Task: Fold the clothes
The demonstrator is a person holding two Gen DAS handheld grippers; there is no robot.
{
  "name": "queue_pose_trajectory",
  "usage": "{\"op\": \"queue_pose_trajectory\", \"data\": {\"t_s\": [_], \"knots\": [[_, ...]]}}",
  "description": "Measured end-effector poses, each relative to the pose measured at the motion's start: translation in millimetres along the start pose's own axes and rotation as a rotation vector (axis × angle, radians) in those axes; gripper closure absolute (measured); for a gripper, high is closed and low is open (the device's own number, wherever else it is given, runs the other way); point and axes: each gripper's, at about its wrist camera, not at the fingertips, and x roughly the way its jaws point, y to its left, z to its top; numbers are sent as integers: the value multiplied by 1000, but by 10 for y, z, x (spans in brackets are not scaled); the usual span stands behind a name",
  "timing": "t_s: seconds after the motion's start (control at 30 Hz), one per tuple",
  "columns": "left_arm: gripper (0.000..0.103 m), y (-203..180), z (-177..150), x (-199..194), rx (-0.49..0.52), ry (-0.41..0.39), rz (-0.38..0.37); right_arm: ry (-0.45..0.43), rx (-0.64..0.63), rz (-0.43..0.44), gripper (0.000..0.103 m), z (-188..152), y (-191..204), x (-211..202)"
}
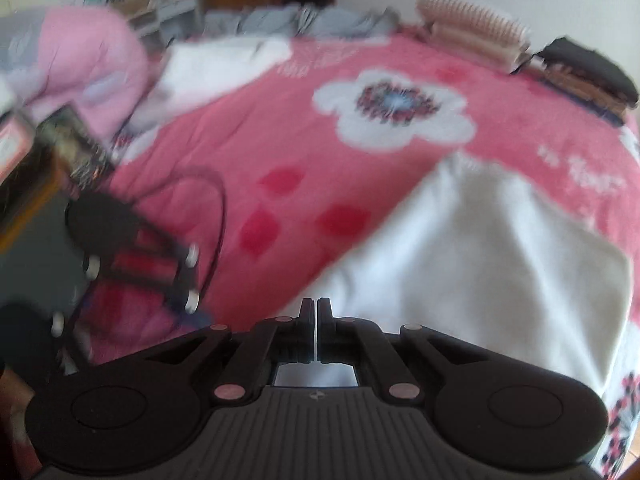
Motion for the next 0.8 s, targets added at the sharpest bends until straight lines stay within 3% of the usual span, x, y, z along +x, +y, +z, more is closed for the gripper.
{"op": "queue_pose_trajectory", "data": {"t_s": [0.03, 0.1, 0.17, 0.3, 0.37, 0.53, 0.6, 0.63, 0.8], "knots": [[47, -1, -6, -7, 4, 0, 3, 46, -7, -13, 103, -76, 11, 105], [47, -2, -18, -22, 13, 1, 9, 29, 0, -30, 103, -276, 20, 318], [47, 7, -28, -90, 39, -13, 36, 24, 60, -13, 103, -223, -37, 222], [47, 54, 19, -252, 105, -92, 112, -84, 87, 3, 103, -209, -33, -76], [47, 128, 78, -230, 84, -103, 126, -105, 120, -48, 103, -261, -74, -118], [47, 237, 241, 17, 65, -129, 140, -239, 245, -297, 103, -416, -393, -388], [47, 286, 283, 141, 36, -117, 119, -209, 279, -377, 103, -587, -542, -319], [47, 308, 287, 194, 27, -101, 115, -166, 309, -389, 103, -702, -635, -223], [48, 375, 224, 243, 8, -68, 114, -251, 318, -394, 103, -614, -643, -396]]}}
